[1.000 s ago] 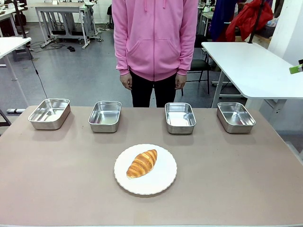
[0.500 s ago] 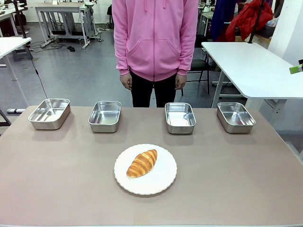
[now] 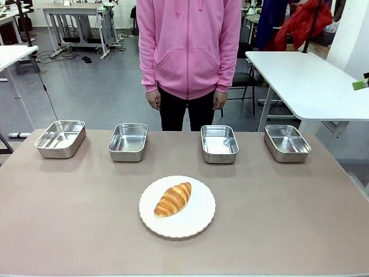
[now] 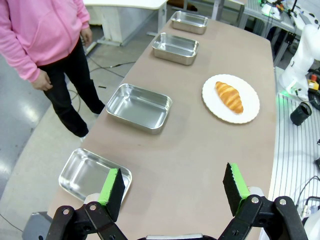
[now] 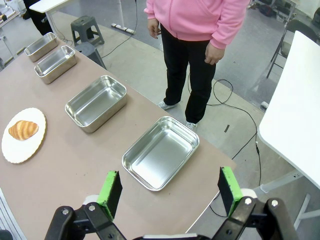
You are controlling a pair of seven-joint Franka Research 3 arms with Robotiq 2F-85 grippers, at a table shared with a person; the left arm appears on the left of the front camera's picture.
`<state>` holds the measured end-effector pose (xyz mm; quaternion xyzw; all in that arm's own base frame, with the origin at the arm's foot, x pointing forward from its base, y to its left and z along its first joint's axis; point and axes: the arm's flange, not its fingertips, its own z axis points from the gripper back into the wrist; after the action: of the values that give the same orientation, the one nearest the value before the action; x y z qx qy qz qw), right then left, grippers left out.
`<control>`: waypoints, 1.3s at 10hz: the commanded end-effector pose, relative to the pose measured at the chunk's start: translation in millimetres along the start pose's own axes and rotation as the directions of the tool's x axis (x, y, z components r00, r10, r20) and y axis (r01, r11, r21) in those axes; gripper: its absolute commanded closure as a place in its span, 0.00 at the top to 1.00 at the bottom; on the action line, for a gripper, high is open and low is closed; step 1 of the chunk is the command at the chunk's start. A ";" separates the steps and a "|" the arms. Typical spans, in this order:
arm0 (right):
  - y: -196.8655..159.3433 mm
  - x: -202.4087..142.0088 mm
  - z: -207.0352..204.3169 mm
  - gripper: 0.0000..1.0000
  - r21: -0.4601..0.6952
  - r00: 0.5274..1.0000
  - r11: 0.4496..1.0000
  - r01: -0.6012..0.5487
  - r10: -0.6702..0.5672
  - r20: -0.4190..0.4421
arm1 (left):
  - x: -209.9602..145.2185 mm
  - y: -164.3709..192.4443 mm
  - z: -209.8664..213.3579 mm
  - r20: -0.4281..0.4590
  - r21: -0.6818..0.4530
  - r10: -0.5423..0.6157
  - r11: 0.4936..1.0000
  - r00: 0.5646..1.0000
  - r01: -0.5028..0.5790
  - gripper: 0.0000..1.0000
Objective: Place the bread in the container.
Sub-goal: Place the Butter Roll into the Airtight Container indicated by the human.
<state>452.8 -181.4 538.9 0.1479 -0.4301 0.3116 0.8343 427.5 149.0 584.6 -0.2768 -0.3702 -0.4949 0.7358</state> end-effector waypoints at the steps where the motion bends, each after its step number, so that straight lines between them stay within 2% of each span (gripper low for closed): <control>1: -1.2 2.1 -1.1 1.00 0.002 1.000 1.000 0.001 -0.001 0.027 | -0.1 -1.2 1.3 0.004 -0.005 -0.012 1.000 1.000 0.012 1.00; 13: -1.2 2.1 -1.1 1.00 0.002 1.000 1.000 0.001 -0.001 0.027 | -0.1 -1.2 1.3 0.004 -0.005 -0.012 1.000 1.000 0.012 1.00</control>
<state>452.8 -181.4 538.9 0.1479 -0.4301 0.3116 0.8343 427.5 149.0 584.6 -0.2768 -0.3702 -0.4949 0.7358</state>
